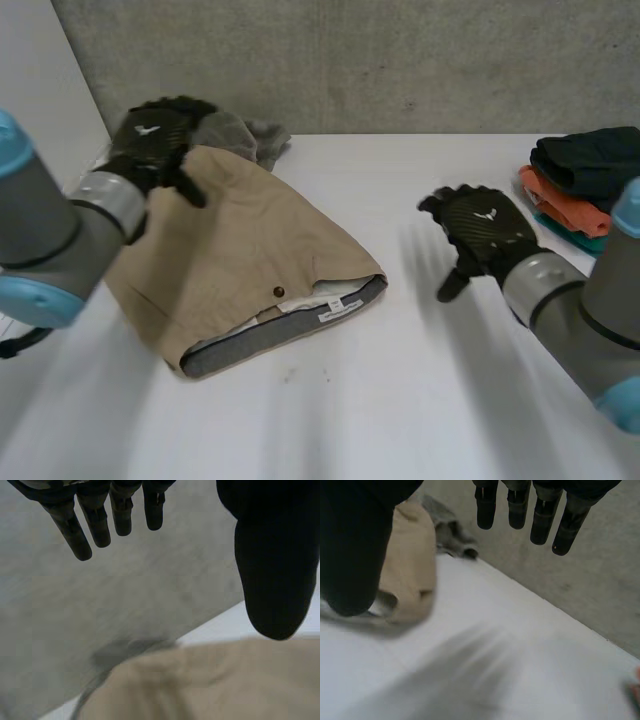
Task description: Fold the laundry.
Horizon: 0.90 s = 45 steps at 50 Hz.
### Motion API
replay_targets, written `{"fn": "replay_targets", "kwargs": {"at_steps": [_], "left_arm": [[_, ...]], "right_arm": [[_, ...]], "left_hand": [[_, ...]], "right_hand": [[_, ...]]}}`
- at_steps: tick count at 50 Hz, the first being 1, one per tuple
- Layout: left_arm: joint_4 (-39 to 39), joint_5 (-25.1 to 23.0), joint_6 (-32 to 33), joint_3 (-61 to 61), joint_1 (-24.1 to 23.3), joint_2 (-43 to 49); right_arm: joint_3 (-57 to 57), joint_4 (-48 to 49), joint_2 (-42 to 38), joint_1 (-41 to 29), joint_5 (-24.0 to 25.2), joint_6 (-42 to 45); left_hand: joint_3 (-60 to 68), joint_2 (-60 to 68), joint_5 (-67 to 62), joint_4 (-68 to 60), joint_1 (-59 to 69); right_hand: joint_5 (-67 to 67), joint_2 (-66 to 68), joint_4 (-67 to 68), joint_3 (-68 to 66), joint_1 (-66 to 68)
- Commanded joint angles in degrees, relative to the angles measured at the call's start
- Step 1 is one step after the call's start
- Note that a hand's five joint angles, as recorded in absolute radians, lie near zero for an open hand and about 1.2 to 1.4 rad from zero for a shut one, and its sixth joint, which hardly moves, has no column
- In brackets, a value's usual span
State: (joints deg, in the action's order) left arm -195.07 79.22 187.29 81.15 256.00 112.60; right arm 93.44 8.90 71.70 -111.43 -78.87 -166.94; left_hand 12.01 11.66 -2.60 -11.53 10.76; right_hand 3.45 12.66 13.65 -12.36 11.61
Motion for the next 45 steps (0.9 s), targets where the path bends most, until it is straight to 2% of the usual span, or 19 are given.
{"fn": "replay_targets", "kwargs": {"at_steps": [1,6,12,18,19,26,30,33,35,39,45], "left_arm": [[1.4,-2.0,3.3,3.1,7.1,0.7],[0.9,-4.7,3.0,6.4,8.4,0.3],[0.7,-5.0,3.0,8.4,8.4,0.2],[0.7,-5.0,3.0,8.5,8.0,-0.1],[0.7,-5.0,3.0,8.6,8.1,-0.1],[0.7,-5.0,3.0,9.6,8.1,-1.9],[0.7,-5.1,3.0,10.6,8.3,-3.8],[0.7,-5.1,3.1,11.7,8.4,-4.9],[0.7,-5.1,3.1,12.5,8.5,-5.6],[0.7,-5.2,3.3,13.3,8.6,-6.2],[0.7,-5.3,3.4,13.9,8.3,-6.0]], "right_arm": [[-11.9,-0.2,-13.4,-5.5,-0.6,-8.2],[-18.9,-0.1,-21.3,-8.7,-2.1,-8.3],[-24.3,0.3,-28.0,-9.3,-3.7,-8.6],[-27.1,1.0,-31.2,-9.2,-3.9,-8.2],[-27.9,1.0,-31.8,-9.2,-4.3,-7.9],[-25.6,1.3,-27.7,-8.1,-7.3,-5.5],[-25.0,1.5,-24.5,-2.1,-7.3,-1.3],[-27.1,2.3,-24.2,3.5,-7.4,5.3],[-30.3,2.8,-25.0,5.8,-7.9,11.8],[-36.0,5.5,-28.8,7.2,-8.9,18.9],[-45.2,9.1,-35.5,8.1,-12.7,20.3]], "left_hand": [[-1.5,-1.1,2.0,1.0,-0.2],[-1.5,-1.1,2.0,1.0,-0.2],[-1.6,-1.3,2.2,1.1,-0.4],[-1.6,-1.3,2.2,1.1,-0.4],[-1.6,-1.3,2.2,1.1,-0.4],[-1.6,-1.3,2.2,1.1,-0.4],[-1.8,-1.4,2.4,1.3,-0.5],[-1.8,-1.4,2.4,1.3,-0.5],[-1.8,-1.4,2.4,1.3,-0.5],[-1.8,-1.4,2.4,1.3,-0.5],[-1.6,-1.3,2.2,1.2,-0.4]], "right_hand": [[-3.4,-2.7,-3.6,2.4,-1.6],[-2.9,-2.1,-3.1,1.8,-1.0],[7.2,8.0,7.0,-8.3,9.0],[46.5,47.3,46.3,-47.6,48.4],[66.4,67.1,66.2,-67.4,68.2],[66.6,67.3,66.4,-67.6,68.4],[66.6,67.3,66.4,-67.6,68.4],[66.6,67.3,66.4,-67.6,68.4],[66.6,67.3,66.4,-67.6,68.4],[66.6,67.3,66.4,-67.6,68.4],[66.6,67.3,66.4,-67.6,68.4]]}}
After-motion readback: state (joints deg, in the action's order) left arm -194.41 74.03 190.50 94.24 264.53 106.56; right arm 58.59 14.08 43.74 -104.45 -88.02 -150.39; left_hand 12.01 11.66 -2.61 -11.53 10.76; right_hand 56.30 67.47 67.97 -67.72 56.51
